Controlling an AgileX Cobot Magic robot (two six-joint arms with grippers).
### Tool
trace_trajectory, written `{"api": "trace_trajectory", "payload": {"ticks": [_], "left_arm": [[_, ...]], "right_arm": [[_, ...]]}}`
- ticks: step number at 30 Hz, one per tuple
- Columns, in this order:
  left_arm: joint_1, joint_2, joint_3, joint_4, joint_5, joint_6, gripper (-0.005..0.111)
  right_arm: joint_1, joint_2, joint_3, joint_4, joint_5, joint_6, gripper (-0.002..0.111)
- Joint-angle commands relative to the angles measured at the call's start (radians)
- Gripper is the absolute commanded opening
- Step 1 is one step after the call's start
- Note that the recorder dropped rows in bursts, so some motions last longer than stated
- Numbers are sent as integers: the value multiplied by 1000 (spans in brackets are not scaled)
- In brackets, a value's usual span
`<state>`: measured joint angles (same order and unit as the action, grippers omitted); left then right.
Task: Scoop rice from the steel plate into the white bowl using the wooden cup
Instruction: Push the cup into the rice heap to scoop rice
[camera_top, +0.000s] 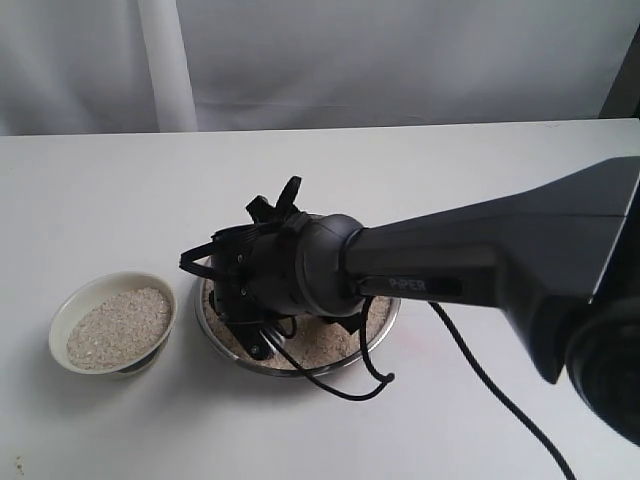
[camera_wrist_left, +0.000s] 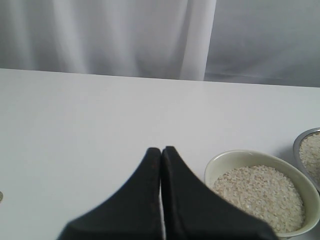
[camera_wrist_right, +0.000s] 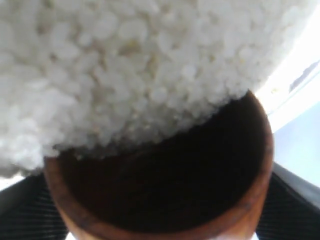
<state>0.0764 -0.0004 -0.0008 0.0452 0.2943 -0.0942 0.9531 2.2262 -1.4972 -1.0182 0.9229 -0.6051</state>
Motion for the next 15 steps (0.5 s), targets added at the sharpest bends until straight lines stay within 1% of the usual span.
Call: {"api": "trace_trajectory", "payload": {"ticks": [1, 15], "left_arm": [[-6, 0, 1, -1, -10, -2, 0], [-6, 0, 1, -1, -10, -2, 0]], "right_arm": [[17, 0, -7, 37, -6, -25, 0], [24, 0, -7, 88, -10, -34, 0]]}}
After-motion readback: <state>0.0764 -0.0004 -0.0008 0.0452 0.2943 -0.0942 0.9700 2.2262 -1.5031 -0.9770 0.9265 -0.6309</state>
